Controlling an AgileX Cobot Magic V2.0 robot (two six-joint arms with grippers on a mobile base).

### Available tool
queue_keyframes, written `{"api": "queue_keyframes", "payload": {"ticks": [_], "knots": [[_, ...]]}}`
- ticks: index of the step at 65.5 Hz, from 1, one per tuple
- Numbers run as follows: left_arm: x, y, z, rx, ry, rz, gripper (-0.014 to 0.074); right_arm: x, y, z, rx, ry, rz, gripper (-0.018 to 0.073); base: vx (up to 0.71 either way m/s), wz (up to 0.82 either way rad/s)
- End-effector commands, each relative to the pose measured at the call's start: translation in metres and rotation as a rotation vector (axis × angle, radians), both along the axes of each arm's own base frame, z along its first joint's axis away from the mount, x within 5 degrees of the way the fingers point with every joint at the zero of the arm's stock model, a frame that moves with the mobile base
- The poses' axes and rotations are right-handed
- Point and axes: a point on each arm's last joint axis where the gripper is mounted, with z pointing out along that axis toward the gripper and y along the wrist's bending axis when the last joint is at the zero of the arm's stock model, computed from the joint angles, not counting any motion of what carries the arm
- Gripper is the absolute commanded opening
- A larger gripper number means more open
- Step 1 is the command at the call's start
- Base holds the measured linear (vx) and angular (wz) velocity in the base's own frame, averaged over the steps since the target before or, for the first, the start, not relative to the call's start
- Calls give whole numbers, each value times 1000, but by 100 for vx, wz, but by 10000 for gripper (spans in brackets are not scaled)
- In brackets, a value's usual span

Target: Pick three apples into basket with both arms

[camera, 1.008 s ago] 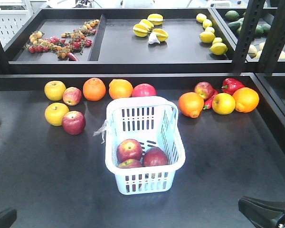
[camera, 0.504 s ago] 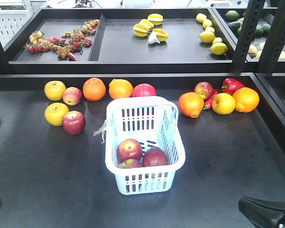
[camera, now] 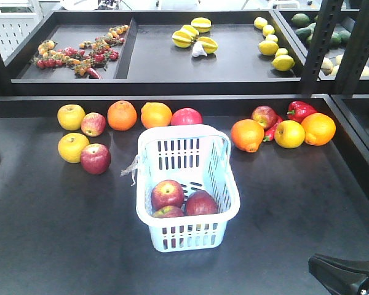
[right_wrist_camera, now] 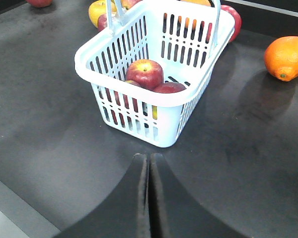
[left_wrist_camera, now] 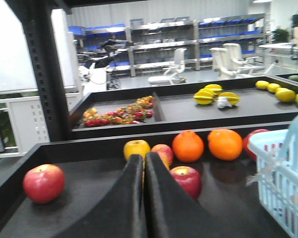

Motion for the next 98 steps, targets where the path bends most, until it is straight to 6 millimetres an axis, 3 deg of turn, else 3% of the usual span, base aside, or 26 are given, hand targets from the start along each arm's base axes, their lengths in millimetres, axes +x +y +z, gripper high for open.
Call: {"api": "queue_keyframes", "payload": {"ticks": [1,80,86,98], "knots": [[-1,2,-1,-26,-65,30,-6,5,-1,13,25,-66,-31,-5,0,0],[-1,3,0,-75,-69,50,-6,4,-2,13,-7,-88,-25,-5,0,0],[-1,3,0,-75,-69,50,-6,2,-5,2,-17,-74,-47,-5,0,0],[-1,3,0,-75,-69,50,-6,-5,-22,-26,91,-2,-265,-5,0,0]]}}
